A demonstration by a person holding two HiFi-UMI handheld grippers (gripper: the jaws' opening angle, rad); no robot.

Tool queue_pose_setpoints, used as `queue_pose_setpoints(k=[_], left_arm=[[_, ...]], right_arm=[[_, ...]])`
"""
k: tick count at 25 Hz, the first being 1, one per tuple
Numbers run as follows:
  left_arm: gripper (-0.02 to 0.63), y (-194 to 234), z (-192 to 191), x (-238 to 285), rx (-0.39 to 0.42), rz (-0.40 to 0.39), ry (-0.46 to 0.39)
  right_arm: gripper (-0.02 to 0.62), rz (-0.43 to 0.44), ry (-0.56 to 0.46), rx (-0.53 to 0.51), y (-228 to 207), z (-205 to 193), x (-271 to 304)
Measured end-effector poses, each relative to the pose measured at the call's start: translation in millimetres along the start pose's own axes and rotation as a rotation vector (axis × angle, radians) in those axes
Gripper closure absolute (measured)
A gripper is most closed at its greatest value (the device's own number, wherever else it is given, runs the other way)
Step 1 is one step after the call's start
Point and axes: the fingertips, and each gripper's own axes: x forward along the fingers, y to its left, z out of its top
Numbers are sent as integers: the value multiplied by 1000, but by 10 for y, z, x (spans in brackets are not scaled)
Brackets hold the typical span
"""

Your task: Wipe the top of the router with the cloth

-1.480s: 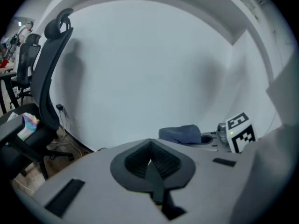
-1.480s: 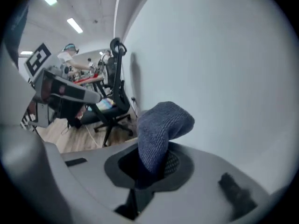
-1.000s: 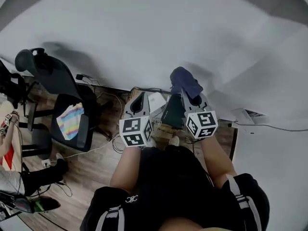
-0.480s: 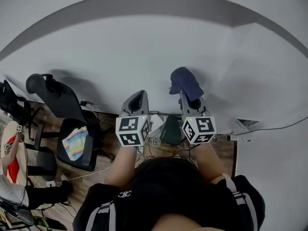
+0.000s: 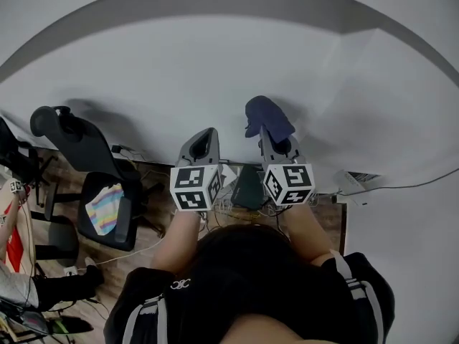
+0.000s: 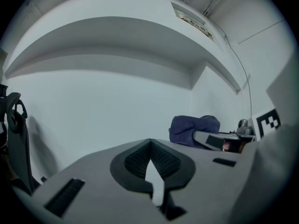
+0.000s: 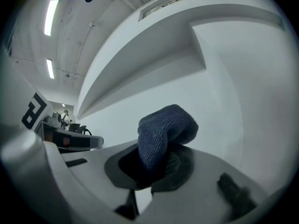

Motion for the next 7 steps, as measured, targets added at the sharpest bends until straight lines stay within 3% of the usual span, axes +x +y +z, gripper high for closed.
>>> queue_pose_setpoints(k=[7], left_arm=[[595,-28,84,160,21,-18,-14]], right_arm=[[552,7,-12,11,-43,55,137]])
